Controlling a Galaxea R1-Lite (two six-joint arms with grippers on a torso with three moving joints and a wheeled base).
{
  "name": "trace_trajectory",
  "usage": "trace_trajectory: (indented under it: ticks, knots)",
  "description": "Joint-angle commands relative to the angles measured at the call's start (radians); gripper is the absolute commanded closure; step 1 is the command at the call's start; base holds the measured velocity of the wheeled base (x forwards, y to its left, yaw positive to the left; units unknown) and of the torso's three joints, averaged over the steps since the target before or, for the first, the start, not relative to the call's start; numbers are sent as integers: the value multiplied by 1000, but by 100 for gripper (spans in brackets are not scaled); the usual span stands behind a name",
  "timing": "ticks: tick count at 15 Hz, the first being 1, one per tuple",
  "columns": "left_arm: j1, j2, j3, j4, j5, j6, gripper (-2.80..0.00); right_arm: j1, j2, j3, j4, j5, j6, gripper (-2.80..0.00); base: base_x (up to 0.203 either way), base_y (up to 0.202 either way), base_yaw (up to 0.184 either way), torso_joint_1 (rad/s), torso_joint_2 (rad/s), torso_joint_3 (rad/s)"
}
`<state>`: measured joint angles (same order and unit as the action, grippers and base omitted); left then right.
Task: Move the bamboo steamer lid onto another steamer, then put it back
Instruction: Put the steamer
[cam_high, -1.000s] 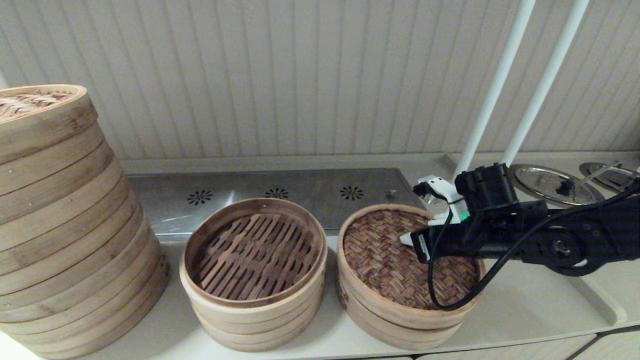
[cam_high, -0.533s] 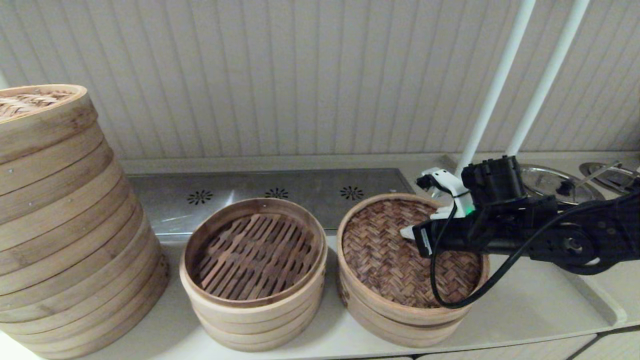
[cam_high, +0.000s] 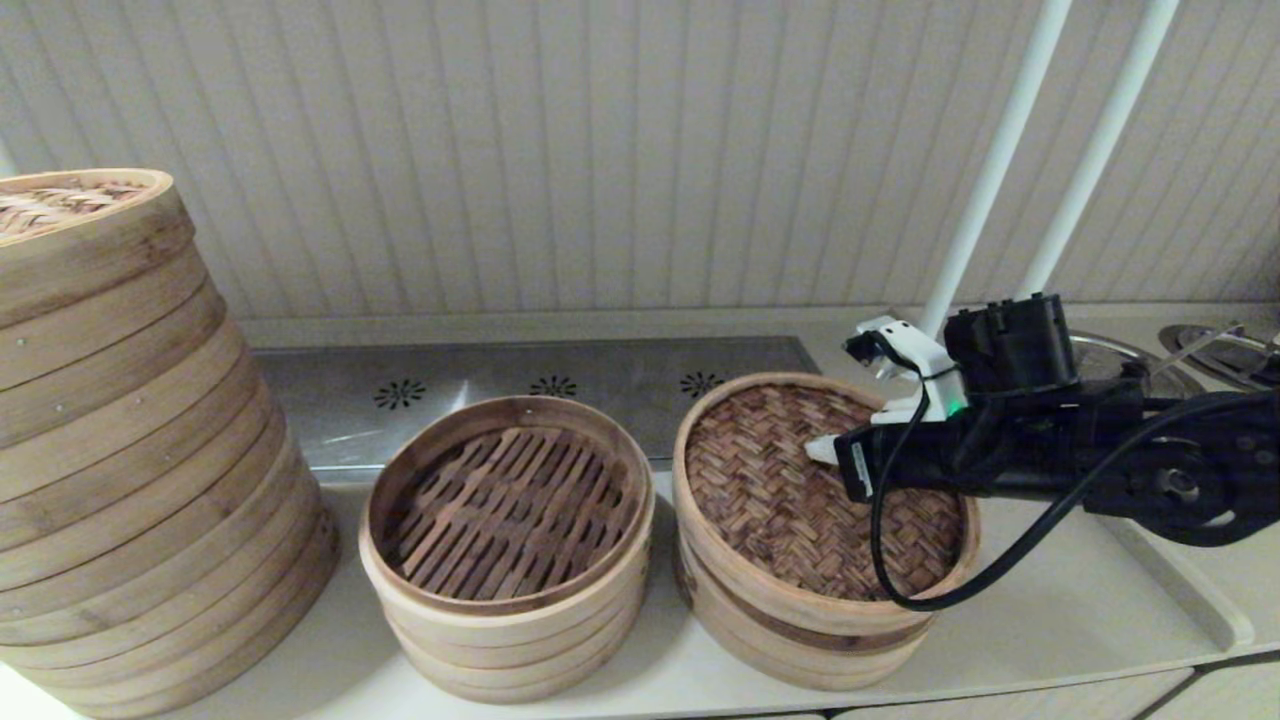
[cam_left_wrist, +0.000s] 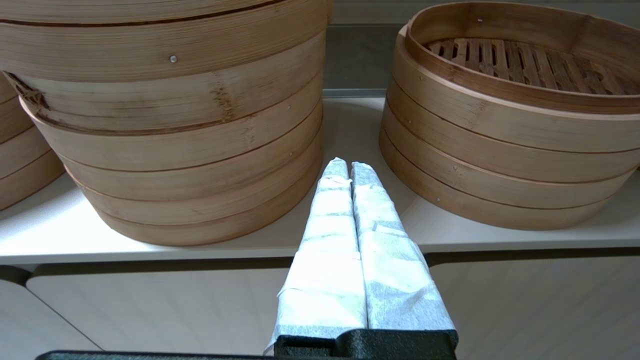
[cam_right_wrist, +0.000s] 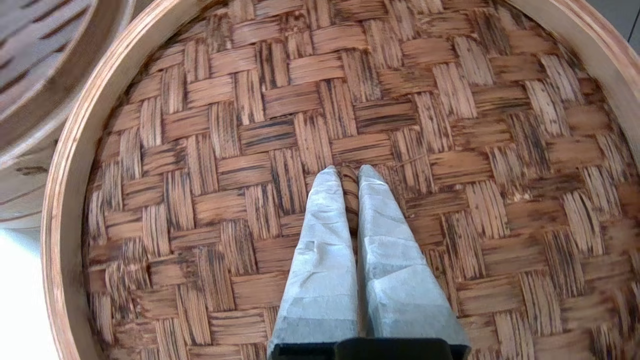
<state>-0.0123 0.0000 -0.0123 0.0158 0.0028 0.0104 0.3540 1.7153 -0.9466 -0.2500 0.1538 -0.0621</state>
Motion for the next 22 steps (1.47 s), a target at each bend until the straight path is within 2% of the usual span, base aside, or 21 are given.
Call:
trace_trajectory:
  ticks: [1,12,16,22]
  knots:
    - [0,2,0,0,0,0,0,2,-13,-4,-2,2,1,0,0,0,0,0,0,0]
    - [0,2,0,0,0,-1,0,29,-80,-47,9,4,25,0,0,0,0,0,0,0]
    - [0,2,0,0,0,0,0,42,-70,-142,39,6,26,0,0,0,0,0,0,0]
    - [0,2,0,0,0,0,0,135,19,-360,165,5,27,0,0,0,0,0,0,0]
